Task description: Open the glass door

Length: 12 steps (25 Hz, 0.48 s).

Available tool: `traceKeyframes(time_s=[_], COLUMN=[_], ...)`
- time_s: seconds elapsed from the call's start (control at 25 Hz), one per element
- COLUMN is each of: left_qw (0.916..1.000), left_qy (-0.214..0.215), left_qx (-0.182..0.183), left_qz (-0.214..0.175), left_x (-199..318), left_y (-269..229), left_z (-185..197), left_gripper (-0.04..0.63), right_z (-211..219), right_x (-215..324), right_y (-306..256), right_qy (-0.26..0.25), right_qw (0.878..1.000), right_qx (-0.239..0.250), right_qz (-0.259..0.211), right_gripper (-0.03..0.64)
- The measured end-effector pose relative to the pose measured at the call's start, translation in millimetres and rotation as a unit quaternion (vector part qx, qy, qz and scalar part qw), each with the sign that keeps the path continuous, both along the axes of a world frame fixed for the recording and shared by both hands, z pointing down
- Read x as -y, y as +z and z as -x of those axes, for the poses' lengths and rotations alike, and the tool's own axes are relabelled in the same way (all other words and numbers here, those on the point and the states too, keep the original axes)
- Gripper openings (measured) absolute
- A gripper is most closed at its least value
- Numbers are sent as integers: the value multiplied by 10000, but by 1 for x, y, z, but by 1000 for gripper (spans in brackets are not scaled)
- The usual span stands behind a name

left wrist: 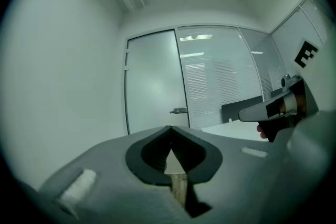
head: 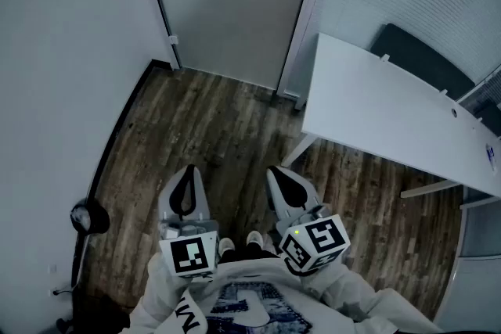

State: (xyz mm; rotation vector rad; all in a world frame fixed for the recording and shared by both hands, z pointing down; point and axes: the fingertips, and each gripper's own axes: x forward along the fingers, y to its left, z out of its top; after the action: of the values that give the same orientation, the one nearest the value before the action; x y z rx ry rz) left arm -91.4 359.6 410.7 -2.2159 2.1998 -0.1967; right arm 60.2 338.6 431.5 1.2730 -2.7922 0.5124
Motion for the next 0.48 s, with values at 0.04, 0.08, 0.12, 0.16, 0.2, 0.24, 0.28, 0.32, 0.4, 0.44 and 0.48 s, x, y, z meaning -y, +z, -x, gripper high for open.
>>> traceKeyframes(time_s=[0.04, 0.08, 0.12, 0.16, 0.2, 0.24, 0.28, 0.32, 0.4, 0.44, 0.48], left_qw=[10000, 10000, 10000, 9999, 9999, 9999, 9999, 9999, 9998, 9998, 9997], left_qy=[21, 41, 62, 82, 103, 123, 142, 160, 194, 208, 224], left_qx=[-5, -11, -17, -20, -17, -13, -12, -12, -10, -9, 7], left_qz=[13, 27, 42, 54, 60, 61, 57, 48, 27, 11, -14], left_x=[0, -1, 0, 1, 2, 4, 6, 9, 14, 17, 20], left_y=[0, 0, 0, 0, 0, -1, -1, -1, -1, -1, -1], left_z=[-6, -11, -15, -19, -22, -25, -27, -29, -33, -35, -37], left_gripper=[5, 6, 5, 5, 6, 5, 5, 6, 6, 6, 5], right_z=[-4, -8, -12, -15, -18, -20, -22, -23, -27, -29, -32], right_x=[0, 0, 0, 1, 3, 4, 6, 8, 14, 17, 19], right_y=[-1, -2, -2, -3, -3, -3, -3, -4, -4, -5, -4], right_qy=[6, 14, 28, 49, 73, 96, 116, 135, 178, 202, 226], right_qw=[10000, 10000, 10000, 10000, 10000, 9999, 9999, 9999, 9998, 9997, 9997], right_qx=[-7, -13, -17, -17, -14, -14, -18, -19, 6, 26, 43], right_qz=[-1, -2, -4, -9, -17, -31, -50, -68, -103, -115, -113], right_gripper=[2, 2, 2, 2, 2, 2, 2, 2, 2, 2, 2])
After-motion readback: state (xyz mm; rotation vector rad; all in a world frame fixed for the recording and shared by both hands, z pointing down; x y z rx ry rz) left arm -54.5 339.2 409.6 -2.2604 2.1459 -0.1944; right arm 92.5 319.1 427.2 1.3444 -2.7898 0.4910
